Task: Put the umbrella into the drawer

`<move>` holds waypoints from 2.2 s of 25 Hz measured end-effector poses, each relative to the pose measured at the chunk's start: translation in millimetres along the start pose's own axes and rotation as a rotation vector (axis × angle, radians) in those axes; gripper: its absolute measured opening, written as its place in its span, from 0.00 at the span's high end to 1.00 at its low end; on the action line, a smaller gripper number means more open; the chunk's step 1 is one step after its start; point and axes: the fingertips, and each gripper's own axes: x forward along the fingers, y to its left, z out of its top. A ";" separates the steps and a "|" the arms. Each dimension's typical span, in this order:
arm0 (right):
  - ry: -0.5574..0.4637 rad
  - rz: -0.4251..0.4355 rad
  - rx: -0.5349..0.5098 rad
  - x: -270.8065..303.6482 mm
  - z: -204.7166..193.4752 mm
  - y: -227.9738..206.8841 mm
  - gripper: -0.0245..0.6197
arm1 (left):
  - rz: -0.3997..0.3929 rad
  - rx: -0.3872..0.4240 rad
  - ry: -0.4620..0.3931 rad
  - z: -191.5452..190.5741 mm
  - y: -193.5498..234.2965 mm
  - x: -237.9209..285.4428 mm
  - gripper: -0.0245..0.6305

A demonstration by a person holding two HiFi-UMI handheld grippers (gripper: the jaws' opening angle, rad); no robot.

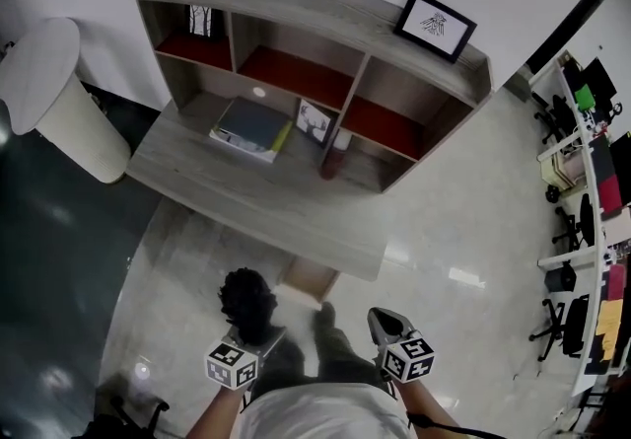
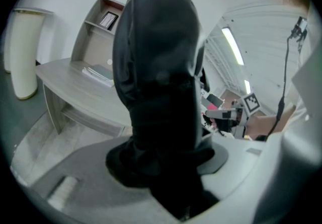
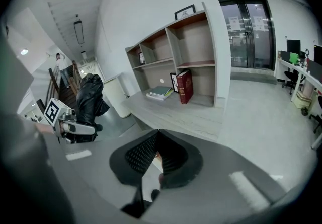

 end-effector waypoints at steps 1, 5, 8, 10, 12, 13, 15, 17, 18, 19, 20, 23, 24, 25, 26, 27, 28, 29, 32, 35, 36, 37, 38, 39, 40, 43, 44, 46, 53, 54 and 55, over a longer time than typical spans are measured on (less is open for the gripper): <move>0.002 0.005 0.004 4.1 0.9 -3.4 0.95 | 0.001 -0.009 0.003 -1.0 1.6 5.7 0.64; 0.008 0.030 0.020 19.7 3.1 -17.7 0.95 | 0.028 -0.040 0.006 -4.2 5.8 27.3 0.64; 0.029 0.062 0.001 28.9 3.6 -25.1 0.95 | 0.054 -0.094 -0.012 -4.2 3.2 39.6 0.64; 0.048 0.085 -0.010 36.8 3.0 -30.5 0.95 | 0.067 -0.120 -0.021 -3.7 3.1 49.3 0.64; 0.065 0.106 -0.012 45.6 1.3 -37.1 0.95 | 0.081 -0.141 -0.023 -4.4 4.7 60.5 0.64; 0.074 0.117 -0.014 49.2 0.1 -40.5 0.95 | 0.086 -0.154 -0.026 -5.0 4.5 65.6 0.64; 0.092 0.136 -0.020 54.9 -1.7 -47.0 0.95 | 0.094 -0.177 -0.035 -5.3 3.2 74.8 0.65; 0.110 0.159 -0.027 60.2 -2.5 -52.6 0.95 | 0.106 -0.194 -0.042 -5.3 3.0 83.3 0.65; 0.119 0.170 -0.029 63.2 -3.2 -55.1 0.95 | 0.113 -0.202 -0.044 -5.4 3.7 87.5 0.64; 0.129 0.182 -0.030 66.6 -4.3 -57.7 0.95 | 0.120 -0.209 -0.047 -5.5 4.9 91.6 0.65; 0.140 0.192 -0.028 70.4 -5.5 -60.4 0.95 | 0.128 -0.216 -0.051 -5.4 6.5 95.7 0.65; 0.172 0.220 -0.022 81.7 -10.1 -67.3 0.95 | 0.151 -0.238 -0.059 -6.4 12.3 107.6 0.65; 0.183 0.228 -0.023 84.7 -12.3 -68.6 0.95 | 0.159 -0.243 -0.059 -8.1 13.8 110.8 0.65; 0.194 0.236 -0.025 87.5 -14.8 -69.4 0.95 | 0.167 -0.245 -0.057 -10.6 15.0 113.6 0.64; 0.204 0.244 -0.029 90.5 -17.6 -69.9 0.95 | 0.173 -0.248 -0.054 -13.7 16.2 116.3 0.65; 0.215 0.252 -0.033 94.2 -20.7 -70.0 0.95 | 0.179 -0.252 -0.052 -17.3 17.7 118.8 0.65; 0.225 0.261 -0.039 98.7 -24.1 -70.0 0.95 | 0.183 -0.258 -0.050 -21.5 19.4 121.4 0.65; 0.235 0.271 -0.046 103.7 -27.8 -69.7 0.95 | 0.187 -0.267 -0.048 -25.9 21.2 124.1 0.65; 0.263 0.301 -0.074 118.4 -39.1 -66.7 0.95 | 0.194 -0.296 -0.038 -37.9 24.4 132.1 0.65; 0.283 0.332 -0.098 130.6 -47.4 -59.8 0.95 | 0.194 -0.316 -0.033 -47.0 27.0 137.1 0.65; 0.287 0.341 -0.102 135.1 -50.3 -57.0 0.95 | 0.195 -0.320 -0.030 -50.6 29.4 138.3 0.64; 0.292 0.349 -0.104 139.9 -53.7 -54.5 0.95 | 0.196 -0.324 -0.025 -54.6 32.7 139.6 0.65; 0.297 0.355 -0.106 144.8 -57.3 -52.4 0.95 | 0.197 -0.328 -0.019 -58.9 36.5 141.2 0.64; 0.301 0.360 -0.108 149.1 -60.9 -50.6 0.95 | 0.197 -0.331 -0.012 -63.1 40.2 142.9 0.64; 0.307 0.364 -0.110 152.7 -64.1 -49.3 0.95 | 0.198 -0.334 -0.005 -67.3 43.4 144.7 0.64; 0.322 0.370 -0.117 160.6 -73.5 -49.2 0.95 | 0.196 -0.344 0.004 -78.4 51.0 150.4 0.64; 0.325 0.370 -0.119 163.7 -76.9 -50.1 0.95 | 0.194 -0.349 0.004 -82.1 54.2 152.5 0.64; 0.330 0.366 -0.115 171.0 -84.0 -53.1 0.95 | 0.193 -0.360 0.007 -89.9 62.7 157.7 0.64; 0.361 0.341 -0.054 190.9 -117.6 -66.6 0.95 | 0.199 -0.434 -0.010 -110.7 89.1 181.6 0.64; 0.364 0.337 -0.050 193.1 -122.0 -67.0 0.95 | 0.200 -0.441 -0.011 -113.6 92.3 184.6 0.64; 0.366 0.336 -0.047 195.6 -125.9 -67.1 0.95 | 0.201 -0.447 -0.011 -116.9 95.5 187.4 0.64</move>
